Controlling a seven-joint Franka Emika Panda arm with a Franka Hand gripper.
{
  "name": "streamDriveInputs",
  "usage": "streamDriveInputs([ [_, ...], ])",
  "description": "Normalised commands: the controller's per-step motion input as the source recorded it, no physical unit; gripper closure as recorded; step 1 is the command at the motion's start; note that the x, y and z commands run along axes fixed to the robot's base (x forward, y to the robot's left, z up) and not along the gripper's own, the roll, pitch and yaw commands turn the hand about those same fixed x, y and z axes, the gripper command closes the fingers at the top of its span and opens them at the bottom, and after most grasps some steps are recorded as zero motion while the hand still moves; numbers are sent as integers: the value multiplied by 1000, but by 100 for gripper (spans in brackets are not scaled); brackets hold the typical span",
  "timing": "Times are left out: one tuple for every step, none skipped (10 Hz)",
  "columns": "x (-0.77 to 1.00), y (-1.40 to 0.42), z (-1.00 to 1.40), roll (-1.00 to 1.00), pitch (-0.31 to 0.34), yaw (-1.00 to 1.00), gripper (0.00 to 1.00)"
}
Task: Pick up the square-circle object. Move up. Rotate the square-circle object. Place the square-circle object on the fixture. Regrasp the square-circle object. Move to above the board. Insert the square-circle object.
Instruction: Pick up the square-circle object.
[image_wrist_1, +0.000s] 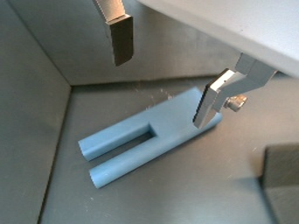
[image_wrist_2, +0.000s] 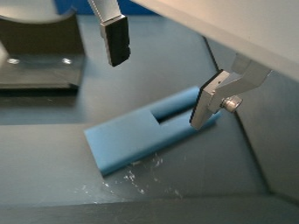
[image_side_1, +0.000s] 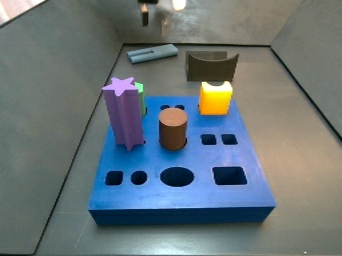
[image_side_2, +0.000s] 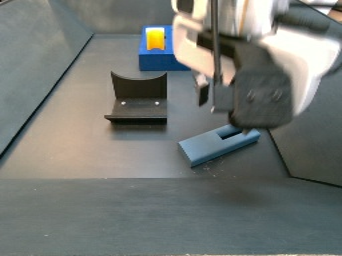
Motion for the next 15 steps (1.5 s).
streamDriveInputs([
  [0,20,-551,-196,-204,-400,0],
  [0,0,-640,-193,-164,-289,0],
  [0,0,-609,-146,-156,-203,0],
  [17,0,-566,-160,-120,-163,0],
  [51,0,-500,-154,-91,-169,0],
  [37,0,-294,-200,-51,-171,0],
  [3,0,-60,-79,-3,-106,0],
  [3,0,-23,-24,0,-71,0],
  [-31,-3,-91,-19,-71,-69,0],
  [-69,0,-249,-89,-124,-9,0],
  [-6,0,-120,-17,-60,-3,0],
  [66,0,-57,0,0,-6,0],
  [0,0,-197,-24,-67,-14,0],
  [-160,-34,-94,0,-70,0,0],
  [-43,0,-57,0,-100,0,0],
])
